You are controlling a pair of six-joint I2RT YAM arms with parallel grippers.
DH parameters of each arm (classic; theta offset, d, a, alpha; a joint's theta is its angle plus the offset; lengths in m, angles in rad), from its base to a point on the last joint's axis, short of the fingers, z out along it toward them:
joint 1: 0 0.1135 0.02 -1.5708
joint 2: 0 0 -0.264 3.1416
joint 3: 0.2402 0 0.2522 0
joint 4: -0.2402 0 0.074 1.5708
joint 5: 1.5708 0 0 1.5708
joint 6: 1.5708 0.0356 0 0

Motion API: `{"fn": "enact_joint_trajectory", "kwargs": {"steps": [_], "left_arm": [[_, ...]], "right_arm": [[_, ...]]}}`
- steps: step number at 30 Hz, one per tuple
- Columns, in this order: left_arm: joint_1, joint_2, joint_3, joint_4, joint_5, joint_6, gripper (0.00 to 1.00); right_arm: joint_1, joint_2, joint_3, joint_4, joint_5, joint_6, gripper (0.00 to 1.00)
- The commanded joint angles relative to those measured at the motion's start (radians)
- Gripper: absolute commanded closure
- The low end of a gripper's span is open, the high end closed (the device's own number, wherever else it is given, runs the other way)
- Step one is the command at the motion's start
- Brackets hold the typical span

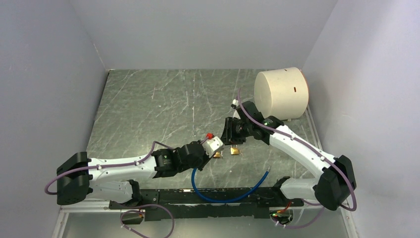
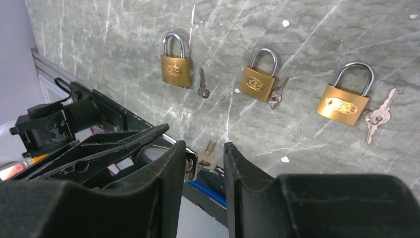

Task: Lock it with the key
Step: Adjust the key in the lock.

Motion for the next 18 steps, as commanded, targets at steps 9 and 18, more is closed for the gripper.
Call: {"fn": "enact_joint_trajectory", "kwargs": {"steps": [9, 18], "left_arm": [[-0.003, 0.013, 0.052, 0.021, -0.008, 0.018, 0.98], [-0.015, 0.026, 0.08, -0.002, -0.057, 0.065, 0.98]], "right_arm": [[0.031, 0.049, 0.026, -0.015, 0.01, 0.165, 0.98], [0.038, 0.092, 0.059, -0.155, 0.148, 0.309, 0.98]]}}
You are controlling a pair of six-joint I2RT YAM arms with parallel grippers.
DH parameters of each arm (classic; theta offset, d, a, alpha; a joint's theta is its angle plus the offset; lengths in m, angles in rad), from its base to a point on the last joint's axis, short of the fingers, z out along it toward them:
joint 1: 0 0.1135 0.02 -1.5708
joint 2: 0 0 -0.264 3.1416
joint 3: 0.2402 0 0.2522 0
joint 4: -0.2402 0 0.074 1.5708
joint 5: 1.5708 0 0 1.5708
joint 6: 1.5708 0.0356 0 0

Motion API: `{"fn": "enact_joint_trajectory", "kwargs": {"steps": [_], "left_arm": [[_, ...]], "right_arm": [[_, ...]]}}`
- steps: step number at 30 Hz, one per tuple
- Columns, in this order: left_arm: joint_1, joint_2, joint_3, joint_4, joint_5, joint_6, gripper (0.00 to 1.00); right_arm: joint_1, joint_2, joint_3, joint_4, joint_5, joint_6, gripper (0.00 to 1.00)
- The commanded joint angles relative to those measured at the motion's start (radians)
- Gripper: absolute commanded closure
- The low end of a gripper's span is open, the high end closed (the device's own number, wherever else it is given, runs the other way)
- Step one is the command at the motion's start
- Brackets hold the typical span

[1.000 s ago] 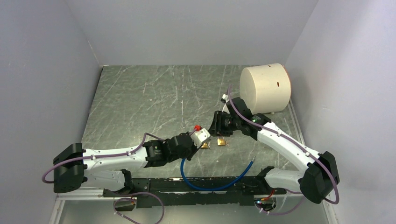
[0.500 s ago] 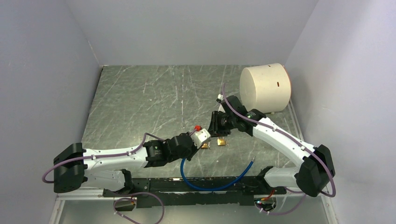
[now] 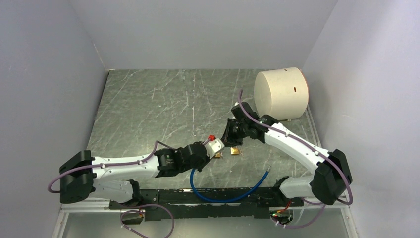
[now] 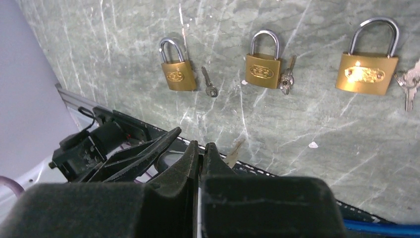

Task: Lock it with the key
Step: Adjust the key in the lock.

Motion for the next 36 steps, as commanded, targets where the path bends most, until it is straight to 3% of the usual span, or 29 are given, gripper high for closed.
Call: {"fn": "enact_joint_trajectory", "kwargs": {"steps": [1, 11, 18, 23, 28, 36], "left_arm": [[-0.022, -0.003, 0.071, 0.05, -0.073, 0.066, 0.98], [-0.107, 0.012, 0.065, 0.09, -0.226, 0.176, 0.98], [-0.123, -0.007, 0.033, 0.105, -0.249, 0.191, 0.98], [-0.123, -0.007, 0.028, 0.096, -0.239, 0.158, 0.98], [-0.123, -0.018, 0.015, 0.088, -0.239, 0.134, 0.98], [-0.123, -0.027, 0.016, 0.07, -0.232, 0.134, 0.97]], "right_arm": [[0.006, 0.03, 0.039, -0.137, 0.127, 0.11, 0.98], [0.008, 0.094, 0.092, -0.23, 0.156, 0.269, 0.98], [0.007, 0.042, 0.055, -0.158, 0.141, 0.319, 0.96], [0.007, 0.008, 0.046, -0.136, 0.159, 0.3, 0.87], [0.004, -0.023, 0.013, -0.102, 0.148, 0.304, 0.84], [0.002, -0.077, -0.013, -0.073, 0.176, 0.314, 0.6]]}}
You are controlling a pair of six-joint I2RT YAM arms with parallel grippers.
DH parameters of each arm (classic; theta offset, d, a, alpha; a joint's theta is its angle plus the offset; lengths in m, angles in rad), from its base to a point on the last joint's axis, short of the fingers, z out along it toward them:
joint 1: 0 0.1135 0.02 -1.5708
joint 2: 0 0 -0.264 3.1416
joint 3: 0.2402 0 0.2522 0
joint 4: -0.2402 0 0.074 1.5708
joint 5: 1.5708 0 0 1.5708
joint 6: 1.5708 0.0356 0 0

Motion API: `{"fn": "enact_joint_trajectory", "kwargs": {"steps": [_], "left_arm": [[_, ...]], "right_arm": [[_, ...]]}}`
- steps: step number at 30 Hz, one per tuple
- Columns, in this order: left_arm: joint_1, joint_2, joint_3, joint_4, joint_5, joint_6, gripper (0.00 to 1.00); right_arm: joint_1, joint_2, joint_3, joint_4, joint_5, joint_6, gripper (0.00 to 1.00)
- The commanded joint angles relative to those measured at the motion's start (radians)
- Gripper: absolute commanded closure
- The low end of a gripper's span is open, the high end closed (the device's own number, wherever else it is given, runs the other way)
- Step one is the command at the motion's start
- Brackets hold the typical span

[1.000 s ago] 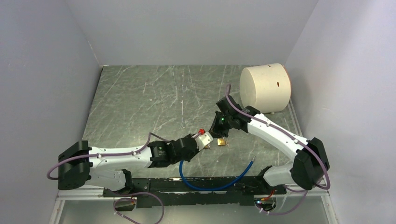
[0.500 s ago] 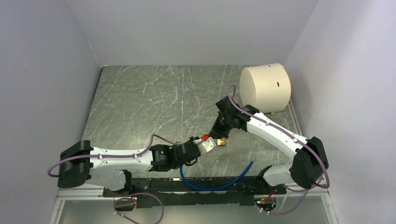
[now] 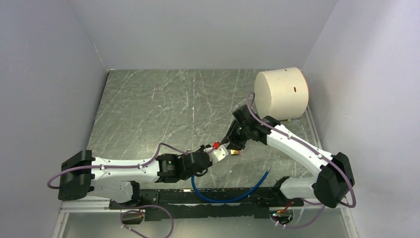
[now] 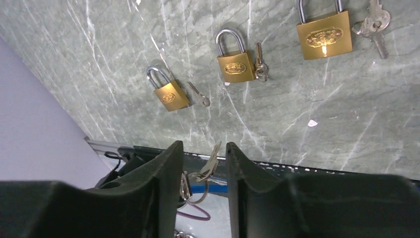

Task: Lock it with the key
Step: Adjust the key in the lock, then pick up the lock from the center of the board.

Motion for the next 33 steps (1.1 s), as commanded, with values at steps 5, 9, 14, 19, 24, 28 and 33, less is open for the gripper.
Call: {"fn": "enact_joint_trajectory", "kwargs": {"steps": [5, 9, 14, 19, 24, 28, 33], "left_arm": [[-0.008, -0.033, 0.005, 0.036, -0.002, -0.001, 0.98], [-0.008, -0.033, 0.004, 0.036, 0.001, -0.001, 0.98], [-0.008, -0.024, 0.004, 0.03, 0.007, -0.033, 0.98], [0.004, -0.008, -0.012, 0.037, 0.044, -0.095, 0.98], [0.052, -0.023, -0.069, 0.086, 0.129, -0.158, 0.98], [0.09, -0.031, -0.1, 0.107, 0.177, -0.176, 0.98], [0.145, -0.033, -0.13, 0.149, 0.259, -0.192, 0.97]], "right_arm": [[-0.015, -0.096, -0.015, 0.045, 0.072, -0.003, 0.43], [-0.051, -0.117, -0.01, 0.025, 0.098, -0.039, 0.33], [-0.078, -0.135, -0.002, -0.069, 0.185, -0.065, 0.3], [-0.086, -0.174, -0.07, -0.258, 0.332, -0.053, 0.29], [-0.086, -0.239, -0.209, -0.389, 0.354, 0.017, 0.33], [-0.086, -0.275, -0.29, -0.434, 0.342, 0.071, 0.35], [-0.086, -0.289, -0.318, -0.442, 0.345, 0.094, 0.36]]}}
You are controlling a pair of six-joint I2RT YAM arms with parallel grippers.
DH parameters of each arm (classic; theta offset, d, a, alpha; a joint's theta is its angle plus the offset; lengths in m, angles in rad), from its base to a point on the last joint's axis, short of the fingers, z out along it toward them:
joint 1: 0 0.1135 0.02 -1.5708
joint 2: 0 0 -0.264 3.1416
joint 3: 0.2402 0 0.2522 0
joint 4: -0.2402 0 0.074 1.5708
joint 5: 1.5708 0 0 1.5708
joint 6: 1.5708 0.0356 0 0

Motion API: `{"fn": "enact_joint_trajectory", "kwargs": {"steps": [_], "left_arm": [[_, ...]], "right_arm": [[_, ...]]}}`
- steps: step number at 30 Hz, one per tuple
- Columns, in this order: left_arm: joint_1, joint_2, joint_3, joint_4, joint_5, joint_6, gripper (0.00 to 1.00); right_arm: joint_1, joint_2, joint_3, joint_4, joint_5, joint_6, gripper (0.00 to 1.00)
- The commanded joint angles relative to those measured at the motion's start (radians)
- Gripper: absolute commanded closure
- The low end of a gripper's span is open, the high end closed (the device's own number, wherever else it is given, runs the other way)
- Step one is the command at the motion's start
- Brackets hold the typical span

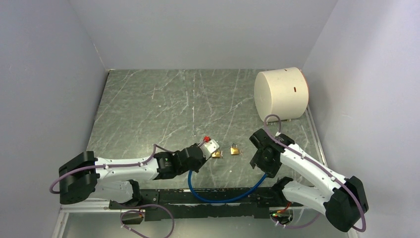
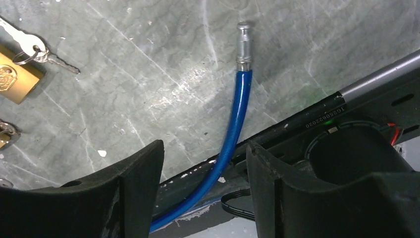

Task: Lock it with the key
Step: Pick up the lock from the center of the board.

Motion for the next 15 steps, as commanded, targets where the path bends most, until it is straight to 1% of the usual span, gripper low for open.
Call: {"fn": "enact_joint_trajectory", "kwargs": {"steps": [1, 3, 9, 15], "left_arm": [[0.05, -0.027, -0.019, 0.092, 0.131, -0.048, 0.98], [0.094, -0.029, -0.033, 0.108, 0.187, -0.07, 0.97], [0.178, -0.046, -0.075, 0.179, 0.313, -0.112, 0.98], [0.235, -0.044, -0.11, 0.245, 0.381, -0.152, 0.97]], "right_arm": [[-0.004, -0.014, -0.009, -0.045, 0.026, 0.046, 0.36], [-0.004, 0.007, -0.01, -0.052, 0.031, 0.052, 0.37], [-0.004, 0.083, 0.009, -0.096, 0.041, 0.071, 0.37], [-0.004, 0.134, 0.023, -0.081, 0.03, 0.075, 0.38]]}}
